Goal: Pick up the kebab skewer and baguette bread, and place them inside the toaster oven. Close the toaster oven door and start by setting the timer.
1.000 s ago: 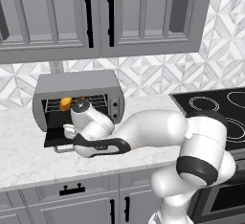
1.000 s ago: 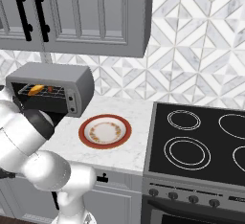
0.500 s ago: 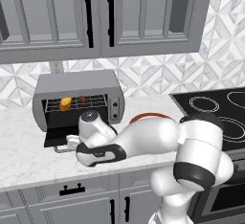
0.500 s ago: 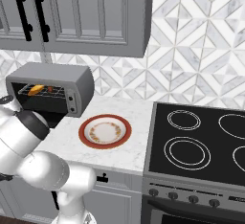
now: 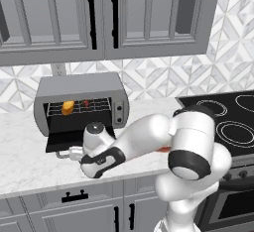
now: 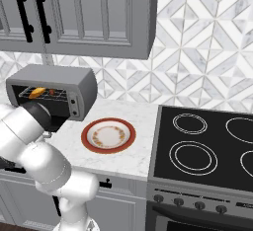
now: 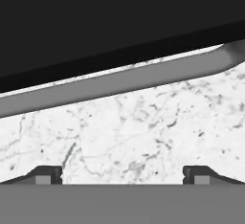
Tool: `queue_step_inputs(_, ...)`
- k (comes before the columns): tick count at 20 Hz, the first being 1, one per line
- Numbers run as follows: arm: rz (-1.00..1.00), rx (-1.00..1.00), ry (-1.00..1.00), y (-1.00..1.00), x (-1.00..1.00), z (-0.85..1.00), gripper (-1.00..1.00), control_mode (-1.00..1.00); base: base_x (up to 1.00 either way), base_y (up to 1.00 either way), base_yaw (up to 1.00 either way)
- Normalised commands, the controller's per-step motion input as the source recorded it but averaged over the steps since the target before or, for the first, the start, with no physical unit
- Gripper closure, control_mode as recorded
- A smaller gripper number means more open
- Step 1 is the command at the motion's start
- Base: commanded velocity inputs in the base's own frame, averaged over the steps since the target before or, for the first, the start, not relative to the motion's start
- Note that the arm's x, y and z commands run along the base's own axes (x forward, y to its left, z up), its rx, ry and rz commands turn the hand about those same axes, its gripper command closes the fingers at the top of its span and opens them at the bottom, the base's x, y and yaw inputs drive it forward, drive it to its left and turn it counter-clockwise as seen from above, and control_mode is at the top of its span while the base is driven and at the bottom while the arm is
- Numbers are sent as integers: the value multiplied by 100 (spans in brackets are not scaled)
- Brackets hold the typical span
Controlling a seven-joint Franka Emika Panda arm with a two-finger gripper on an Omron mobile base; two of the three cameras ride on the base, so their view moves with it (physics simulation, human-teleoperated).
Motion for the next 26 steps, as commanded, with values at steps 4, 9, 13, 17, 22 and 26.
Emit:
queue_step_inputs(4, 4, 0, 0, 0, 22, -21, -100, -100, 0, 0, 0)
queue_step_inputs(9, 4, -3, 0, 0, 29, -11, -100, -100, 0, 0, 0)
queue_step_inputs(13, 4, -4, -2, 0, 24, -6, -100, -100, 0, 0, 0)
queue_step_inputs(17, 6, -4, -8, 0, 21, -6, -100, -100, 0, 0, 0)
queue_step_inputs(22, 5, -3, -10, 0, 29, -2, -100, -100, 0, 0, 0)
queue_step_inputs(26, 2, -1, -13, -2, 34, 0, -100, -100, 0, 0, 0)
